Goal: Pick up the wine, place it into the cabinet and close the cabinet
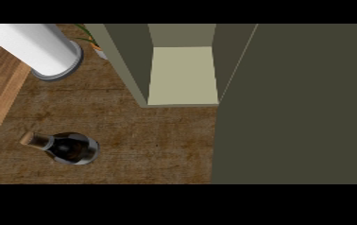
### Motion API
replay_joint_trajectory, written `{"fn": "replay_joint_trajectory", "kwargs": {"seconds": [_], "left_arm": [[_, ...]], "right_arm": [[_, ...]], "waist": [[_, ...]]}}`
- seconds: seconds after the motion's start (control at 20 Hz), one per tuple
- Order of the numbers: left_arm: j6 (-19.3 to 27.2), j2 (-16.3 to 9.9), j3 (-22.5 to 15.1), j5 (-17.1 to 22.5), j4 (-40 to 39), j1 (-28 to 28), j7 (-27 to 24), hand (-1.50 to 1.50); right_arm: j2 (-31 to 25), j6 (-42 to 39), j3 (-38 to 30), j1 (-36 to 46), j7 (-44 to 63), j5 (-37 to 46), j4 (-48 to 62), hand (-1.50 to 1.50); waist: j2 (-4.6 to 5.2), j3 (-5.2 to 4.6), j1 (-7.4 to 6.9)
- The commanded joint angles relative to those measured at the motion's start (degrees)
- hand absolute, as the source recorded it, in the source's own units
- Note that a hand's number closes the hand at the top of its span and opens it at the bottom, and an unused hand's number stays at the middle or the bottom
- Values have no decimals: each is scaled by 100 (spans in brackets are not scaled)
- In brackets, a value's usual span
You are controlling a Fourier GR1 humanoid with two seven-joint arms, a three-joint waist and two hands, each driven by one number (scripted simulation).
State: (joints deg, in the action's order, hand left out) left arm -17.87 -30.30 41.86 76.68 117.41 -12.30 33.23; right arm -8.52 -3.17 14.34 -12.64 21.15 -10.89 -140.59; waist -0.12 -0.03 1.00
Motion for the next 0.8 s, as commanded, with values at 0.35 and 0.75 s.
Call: {"fn": "replay_joint_trajectory", "kwargs": {"seconds": [0.35,0.75], "left_arm": [[-875,646,-891,-1886,-1150,588,-599,-150],[-1609,1239,-1032,-3693,-2483,912,-1840,-150]], "right_arm": [[-118,-267,-205,-512,282,-818,-1134,-150],[115,-121,-41,-293,434,-543,-1015,-150]], "waist": [[9,3,64],[17,-9,24]]}}
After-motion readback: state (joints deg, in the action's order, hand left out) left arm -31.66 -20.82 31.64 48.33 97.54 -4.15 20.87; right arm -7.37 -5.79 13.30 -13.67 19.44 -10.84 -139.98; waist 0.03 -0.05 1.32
